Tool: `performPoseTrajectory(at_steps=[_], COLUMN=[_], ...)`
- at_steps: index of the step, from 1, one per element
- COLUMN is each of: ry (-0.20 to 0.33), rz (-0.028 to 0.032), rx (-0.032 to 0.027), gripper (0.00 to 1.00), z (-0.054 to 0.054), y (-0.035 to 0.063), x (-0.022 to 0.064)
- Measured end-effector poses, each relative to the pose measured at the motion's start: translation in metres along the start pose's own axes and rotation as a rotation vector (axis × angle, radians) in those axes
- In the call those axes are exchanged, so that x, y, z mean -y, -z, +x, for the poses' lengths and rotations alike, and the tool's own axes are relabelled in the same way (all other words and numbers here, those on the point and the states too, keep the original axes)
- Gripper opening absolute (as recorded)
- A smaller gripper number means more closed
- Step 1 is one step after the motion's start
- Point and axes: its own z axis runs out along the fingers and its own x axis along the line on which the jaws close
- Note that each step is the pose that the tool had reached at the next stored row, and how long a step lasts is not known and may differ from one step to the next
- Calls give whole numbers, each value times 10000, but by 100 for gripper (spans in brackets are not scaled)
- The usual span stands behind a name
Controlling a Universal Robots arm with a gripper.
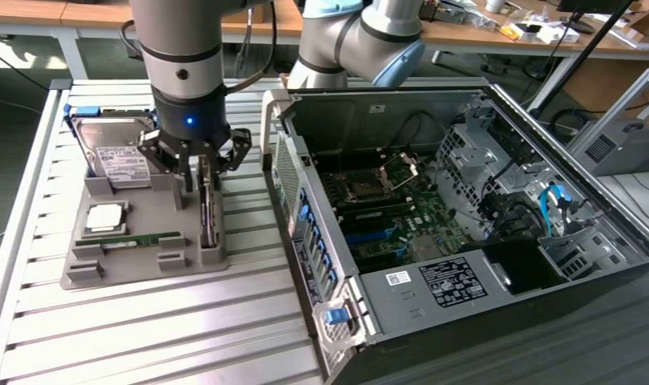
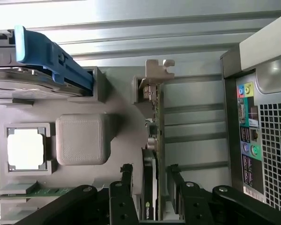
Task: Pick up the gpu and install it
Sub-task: 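Pick up the gpu and move the gpu toward the slot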
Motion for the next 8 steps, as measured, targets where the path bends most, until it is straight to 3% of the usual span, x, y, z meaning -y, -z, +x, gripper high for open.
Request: performPoseTrajectory(at_steps=[8], ry=[1], rz=[1], rx=[-2], gripper=[43], z=[6], y=[-155], x=[-14])
